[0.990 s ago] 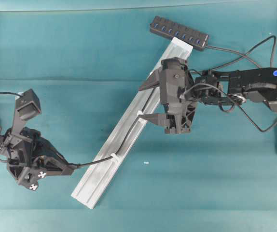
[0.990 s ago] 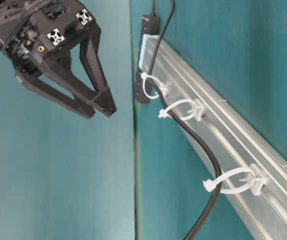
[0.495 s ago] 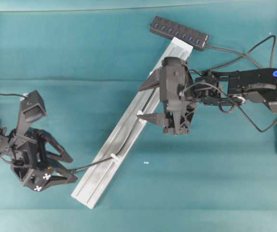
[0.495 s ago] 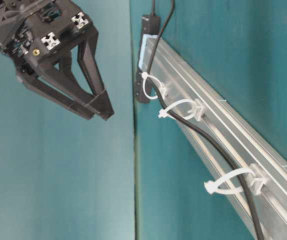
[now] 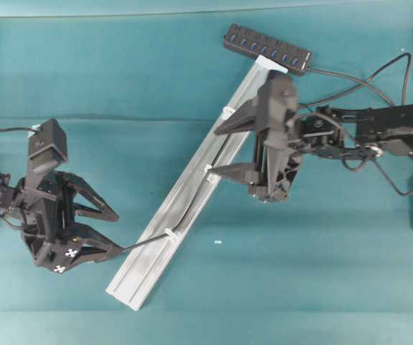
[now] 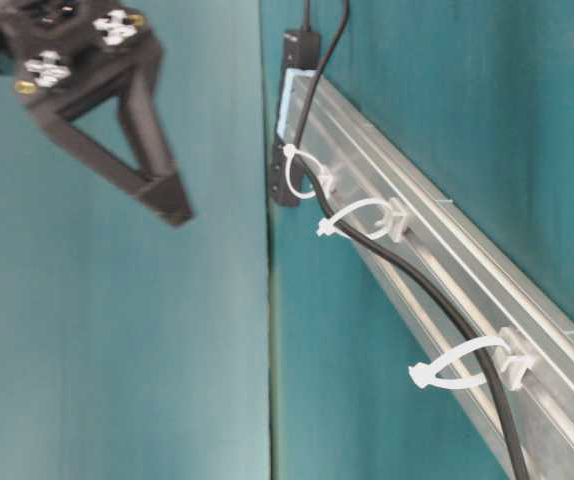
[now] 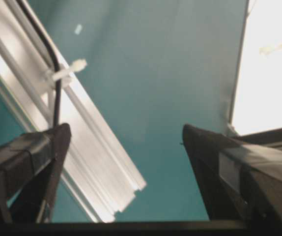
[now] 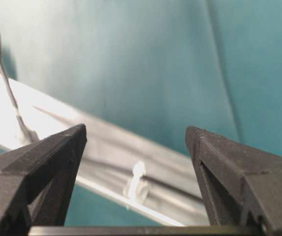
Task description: Pass the USB cable through three rings with both arms.
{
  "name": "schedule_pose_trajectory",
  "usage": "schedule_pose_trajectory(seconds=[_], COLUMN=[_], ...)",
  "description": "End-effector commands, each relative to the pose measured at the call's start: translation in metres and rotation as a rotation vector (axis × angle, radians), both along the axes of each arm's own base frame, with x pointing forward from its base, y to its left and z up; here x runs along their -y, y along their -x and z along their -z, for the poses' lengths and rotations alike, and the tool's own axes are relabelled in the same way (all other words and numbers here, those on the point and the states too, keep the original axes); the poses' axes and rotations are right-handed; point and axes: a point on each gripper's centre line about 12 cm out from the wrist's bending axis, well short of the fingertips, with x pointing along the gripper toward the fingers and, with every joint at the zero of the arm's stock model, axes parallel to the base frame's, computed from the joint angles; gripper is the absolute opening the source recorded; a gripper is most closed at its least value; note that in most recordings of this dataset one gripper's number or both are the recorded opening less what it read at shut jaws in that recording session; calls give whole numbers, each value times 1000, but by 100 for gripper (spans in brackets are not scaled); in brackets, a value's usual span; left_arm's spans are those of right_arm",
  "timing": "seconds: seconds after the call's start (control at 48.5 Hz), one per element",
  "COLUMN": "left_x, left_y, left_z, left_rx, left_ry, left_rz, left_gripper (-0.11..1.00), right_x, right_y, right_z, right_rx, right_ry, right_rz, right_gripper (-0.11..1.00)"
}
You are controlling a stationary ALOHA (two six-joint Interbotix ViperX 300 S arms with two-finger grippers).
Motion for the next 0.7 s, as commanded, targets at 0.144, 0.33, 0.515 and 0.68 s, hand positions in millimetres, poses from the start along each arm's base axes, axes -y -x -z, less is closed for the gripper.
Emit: schedule_pose_trajectory(seconds=[0.144, 0.33, 0.515, 0.68], left_x=[-9, -27, -39, -45], left_y=[10, 11, 12, 23], left_z=[-25, -32, -48, -69], left_rx=[105, 136, 201, 300], left_ry=[-54, -81, -180, -383], left_rz=[7, -49, -55, -11], left_gripper=[98, 97, 97, 97], right_x=[-3, -9, -15, -16], right_y=[12, 28, 50, 73], right_z=[-19, -38, -48, -57], right_rx=[86, 137, 177, 224], right_ry=[-5, 0, 0, -22], right_rz=[10, -6, -17, -4], right_gripper=[86, 86, 86, 86])
